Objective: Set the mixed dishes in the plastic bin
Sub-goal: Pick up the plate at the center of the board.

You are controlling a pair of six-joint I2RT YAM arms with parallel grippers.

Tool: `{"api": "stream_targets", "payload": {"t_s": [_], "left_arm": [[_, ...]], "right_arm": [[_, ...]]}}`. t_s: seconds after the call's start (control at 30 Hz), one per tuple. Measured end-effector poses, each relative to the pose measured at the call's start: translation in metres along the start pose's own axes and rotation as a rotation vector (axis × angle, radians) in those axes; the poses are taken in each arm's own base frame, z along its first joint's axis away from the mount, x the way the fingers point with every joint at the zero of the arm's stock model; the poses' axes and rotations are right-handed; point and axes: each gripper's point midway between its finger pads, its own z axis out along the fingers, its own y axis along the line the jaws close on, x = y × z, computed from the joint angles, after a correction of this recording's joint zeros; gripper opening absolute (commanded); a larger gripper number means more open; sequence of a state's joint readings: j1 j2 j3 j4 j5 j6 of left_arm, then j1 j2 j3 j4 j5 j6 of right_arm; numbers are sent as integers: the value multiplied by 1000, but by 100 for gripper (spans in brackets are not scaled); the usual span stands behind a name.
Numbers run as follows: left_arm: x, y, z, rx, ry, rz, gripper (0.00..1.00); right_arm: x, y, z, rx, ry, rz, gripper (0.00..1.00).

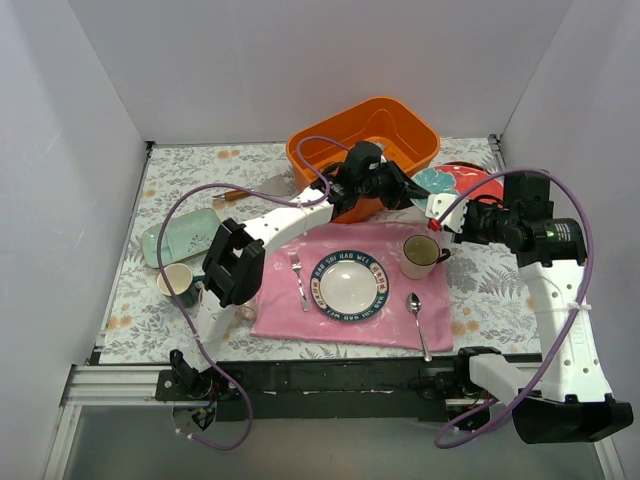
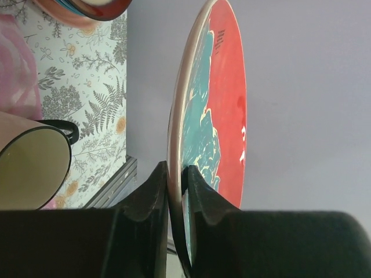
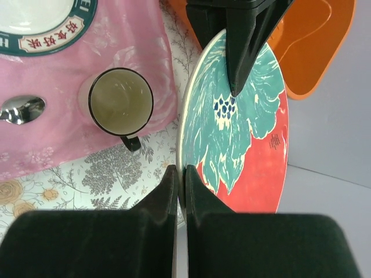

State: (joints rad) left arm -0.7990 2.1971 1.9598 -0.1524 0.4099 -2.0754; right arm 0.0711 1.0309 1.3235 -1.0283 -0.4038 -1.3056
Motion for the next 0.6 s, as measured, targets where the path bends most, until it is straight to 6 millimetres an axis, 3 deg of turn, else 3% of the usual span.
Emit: {"api": "stream_targets", "payload": {"t_s": [0.07,0.2,0.3,0.43,0.6], "left_arm": [[1,-3,-4,11,-1,3,0],[0,-16,-21,42,-24,21,0],[-8,-22,-38,63,-63,48,0],[-26,-12,-68,49,-137,74,0],[-50,10,-91,19,-229,94,0]], "right_arm": [[-4,-1,-3,6,-8,19,13],[-20,-6,-13,26,-63,100,43],[-38,-16,-22,63,-125,151,57],[-60,-35,-36,133,-211,198,67],[-81,-49,-43,176,-311,317,82]]}}
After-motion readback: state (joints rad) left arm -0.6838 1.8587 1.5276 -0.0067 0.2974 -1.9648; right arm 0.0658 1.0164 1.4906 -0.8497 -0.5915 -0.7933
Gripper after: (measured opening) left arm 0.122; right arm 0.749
